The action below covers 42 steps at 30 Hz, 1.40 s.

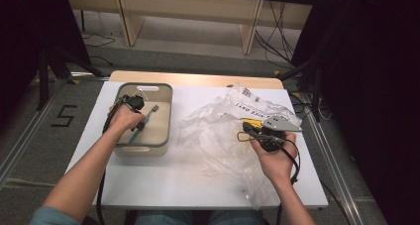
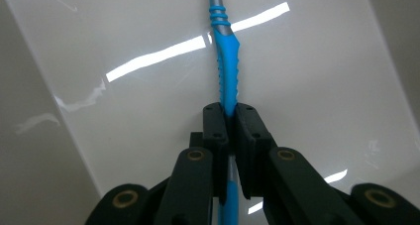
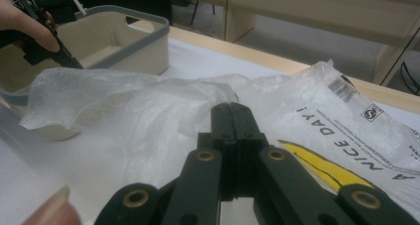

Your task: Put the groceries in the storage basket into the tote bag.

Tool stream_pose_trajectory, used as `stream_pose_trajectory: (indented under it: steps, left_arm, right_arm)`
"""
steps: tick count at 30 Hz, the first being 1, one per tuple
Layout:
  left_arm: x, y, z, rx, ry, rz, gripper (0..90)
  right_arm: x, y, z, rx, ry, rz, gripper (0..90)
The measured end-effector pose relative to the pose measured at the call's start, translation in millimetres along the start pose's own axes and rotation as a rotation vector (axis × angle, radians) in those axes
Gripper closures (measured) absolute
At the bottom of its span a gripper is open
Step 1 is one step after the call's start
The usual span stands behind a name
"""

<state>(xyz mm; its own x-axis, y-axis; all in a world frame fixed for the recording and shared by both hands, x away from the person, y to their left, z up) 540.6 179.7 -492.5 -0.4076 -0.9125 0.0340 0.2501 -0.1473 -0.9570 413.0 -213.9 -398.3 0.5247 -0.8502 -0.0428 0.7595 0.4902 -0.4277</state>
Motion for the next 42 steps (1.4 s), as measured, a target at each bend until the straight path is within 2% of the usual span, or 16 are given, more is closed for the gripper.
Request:
stream_pose_trajectory:
  steps: [8, 25, 42]
  left_arm:
    - [-2.5, -1.1, -0.6, 0.009, -0.011, 0.003, 84.0]
    - [-3.8, -12.0, 2.2, 0.092, -0.023, 0.003, 84.0]
    - [-4.2, -29.1, 3.7, 0.200, -0.037, 0.000, 84.0]
  right_arm:
    - [0.1, 0.1, 0.0, 0.001, 0.001, -0.001, 90.0]
    - [-0.2, 0.3, -0.2, 0.000, -0.001, 0.000, 90.0]
    - [-0.1, 0.1, 0.1, 0.004, -0.003, -0.004, 90.0]
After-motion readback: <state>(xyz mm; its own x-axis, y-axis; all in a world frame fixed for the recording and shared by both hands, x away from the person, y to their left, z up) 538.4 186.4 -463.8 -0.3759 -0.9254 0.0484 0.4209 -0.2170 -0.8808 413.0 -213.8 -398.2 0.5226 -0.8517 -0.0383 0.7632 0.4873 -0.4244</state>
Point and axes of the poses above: each handheld gripper's, and its own axes: y roughly forward along the jaws, z roughly out of its top, x roughly to its right, the point moved 4 cm from there along y, roughly forward along the jaws, and after that the axes turned 4 degrees about y, right-handed, at the moved point
